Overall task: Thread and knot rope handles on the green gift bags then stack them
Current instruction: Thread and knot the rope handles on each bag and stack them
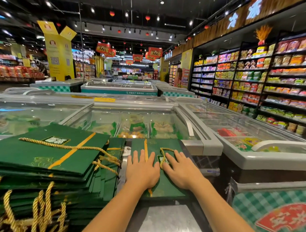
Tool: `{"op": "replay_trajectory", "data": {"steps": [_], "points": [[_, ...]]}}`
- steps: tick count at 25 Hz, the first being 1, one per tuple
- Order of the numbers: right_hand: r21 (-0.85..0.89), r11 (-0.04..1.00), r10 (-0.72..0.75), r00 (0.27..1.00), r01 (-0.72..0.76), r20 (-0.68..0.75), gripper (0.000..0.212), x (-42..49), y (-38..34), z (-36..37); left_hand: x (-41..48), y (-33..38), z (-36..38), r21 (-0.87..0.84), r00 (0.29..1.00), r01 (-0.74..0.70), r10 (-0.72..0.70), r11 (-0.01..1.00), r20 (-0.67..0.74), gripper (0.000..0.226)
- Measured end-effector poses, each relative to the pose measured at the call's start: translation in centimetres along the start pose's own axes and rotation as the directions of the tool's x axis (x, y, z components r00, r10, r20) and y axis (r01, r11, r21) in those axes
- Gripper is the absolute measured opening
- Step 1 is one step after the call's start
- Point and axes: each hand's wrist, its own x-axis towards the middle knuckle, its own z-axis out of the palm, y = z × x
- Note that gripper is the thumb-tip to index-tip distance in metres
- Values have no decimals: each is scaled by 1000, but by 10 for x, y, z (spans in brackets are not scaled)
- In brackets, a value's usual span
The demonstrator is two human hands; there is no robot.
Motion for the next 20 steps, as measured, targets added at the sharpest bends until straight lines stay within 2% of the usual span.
{"op": "replay_trajectory", "data": {"steps": [4, 6, 7, 9, 11, 12, 14, 16, 18, 20], "points": [[-29, 999, 12, 1000, -12, -10, 64, -3, -3, 1, 0, -1, -1, 7, 1000, -3, 3, 1000, -9, 59], [-131, 991, -24, 994, 10, -104, 61, -8, -6, -2, -9, 3, -8, 26, 999, 5, -4, 1000, -36, 58], [-197, 980, -80, 975, 38, -210, 61, -11, -8, -5, -15, 4, -14, 39, 997, 4, -1, 999, -83, 54], [-234, 965, -208, 885, 117, -416, 55, -19, -16, -12, -29, 3, -35, -5, 985, -18, 17, 1000, -174, 37], [-149, 970, -243, 786, 192, -569, 38, -28, -30, -23, -45, -4, -66, -162, 970, -64, 24, 985, -240, 27], [-73, 974, -213, 769, 213, -603, 30, -34, -42, -30, -57, -10, -85, -223, 959, -93, 27, 970, -281, 26], [124, 941, -175, 770, 313, -614, 23, -47, -80, -43, -82, -36, -125, -306, 935, -135, 19, 942, -354, 26], [311, 859, -186, 813, 407, -552, 26, -61, -125, -51, -107, -78, -160, -315, 910, -103, -38, 943, -412, 25], [477, 781, -208, 887, 404, -411, 42, -70, -167, -57, -132, -132, -184, -260, 879, 35, -154, 965, -452, 25], [575, 753, -176, 940, 321, -293, 60, -73, -196, -60, -152, -185, -198, -175, 824, 232, -289, 957, -488, 29]]}}
